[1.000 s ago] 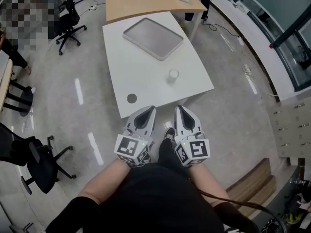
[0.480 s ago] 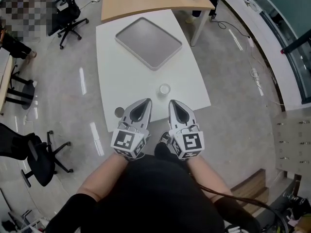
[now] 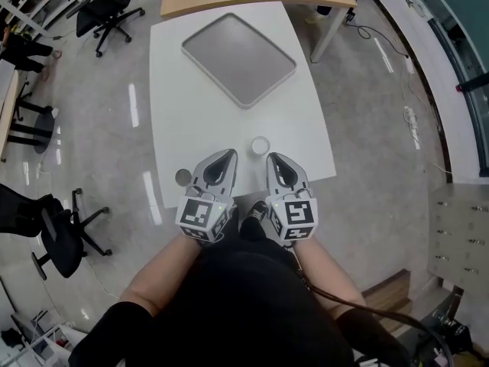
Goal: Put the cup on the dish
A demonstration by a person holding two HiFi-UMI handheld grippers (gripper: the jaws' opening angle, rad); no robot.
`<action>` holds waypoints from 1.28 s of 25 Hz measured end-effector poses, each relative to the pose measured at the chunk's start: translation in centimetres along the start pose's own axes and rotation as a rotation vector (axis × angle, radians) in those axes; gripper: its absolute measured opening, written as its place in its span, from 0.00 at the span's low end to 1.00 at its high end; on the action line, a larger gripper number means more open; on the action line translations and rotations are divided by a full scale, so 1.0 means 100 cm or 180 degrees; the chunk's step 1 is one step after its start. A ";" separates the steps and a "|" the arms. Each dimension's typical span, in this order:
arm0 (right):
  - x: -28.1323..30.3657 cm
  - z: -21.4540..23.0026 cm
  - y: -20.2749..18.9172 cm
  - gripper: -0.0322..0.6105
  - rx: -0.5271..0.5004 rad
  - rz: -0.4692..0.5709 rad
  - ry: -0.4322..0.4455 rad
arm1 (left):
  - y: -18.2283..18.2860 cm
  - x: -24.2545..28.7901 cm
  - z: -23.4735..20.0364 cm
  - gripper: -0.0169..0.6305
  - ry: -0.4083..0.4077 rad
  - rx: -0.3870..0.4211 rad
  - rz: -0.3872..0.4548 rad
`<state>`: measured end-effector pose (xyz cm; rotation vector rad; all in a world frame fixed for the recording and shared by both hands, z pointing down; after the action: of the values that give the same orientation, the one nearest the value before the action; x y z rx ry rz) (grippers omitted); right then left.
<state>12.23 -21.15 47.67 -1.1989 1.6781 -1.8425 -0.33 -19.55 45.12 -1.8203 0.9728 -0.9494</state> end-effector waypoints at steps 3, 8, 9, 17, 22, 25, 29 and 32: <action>0.021 0.004 -0.016 0.07 0.0016 -0.0182 0.0044 | -0.005 0.019 -0.016 0.03 -0.0001 -0.0008 -0.0060; 0.059 -0.005 -0.041 0.43 0.0029 -0.0428 0.0316 | -0.011 0.045 -0.043 0.03 -0.0023 -0.0032 -0.0171; 0.066 -0.006 -0.048 0.44 0.0022 -0.0503 0.0338 | -0.012 0.050 -0.047 0.03 -0.0027 -0.0040 -0.0187; 0.113 -0.009 -0.081 0.50 -0.0133 -0.0871 0.0402 | -0.015 0.079 -0.078 0.03 -0.0077 -0.0089 -0.0319; 0.133 -0.008 -0.085 0.50 -0.0281 -0.0967 0.0387 | -0.020 0.096 -0.095 0.03 -0.0112 -0.0133 -0.0417; 0.138 -0.008 -0.085 0.49 -0.0378 -0.0973 0.0363 | -0.021 0.105 -0.101 0.03 -0.0143 -0.0143 -0.0468; 0.140 0.001 -0.080 0.48 -0.0349 -0.0869 0.0277 | -0.022 0.116 -0.108 0.03 -0.0182 -0.0148 -0.0487; 0.144 0.011 -0.061 0.48 -0.0358 -0.0762 0.0224 | -0.017 0.120 -0.114 0.03 -0.0178 -0.0187 -0.0471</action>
<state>6.50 -31.32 58.15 -1.4527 1.7623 -1.9716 -5.00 -33.24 53.40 -1.9795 0.8490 -0.9623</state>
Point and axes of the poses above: the fingertips, and each gripper's own axes: x forward along the fingers, z to its right, y out of its top, the point moved 4 cm from there along -x, backward along the fingers, and after that the axes turned 12 degrees about -x, right-handed, at the moved point
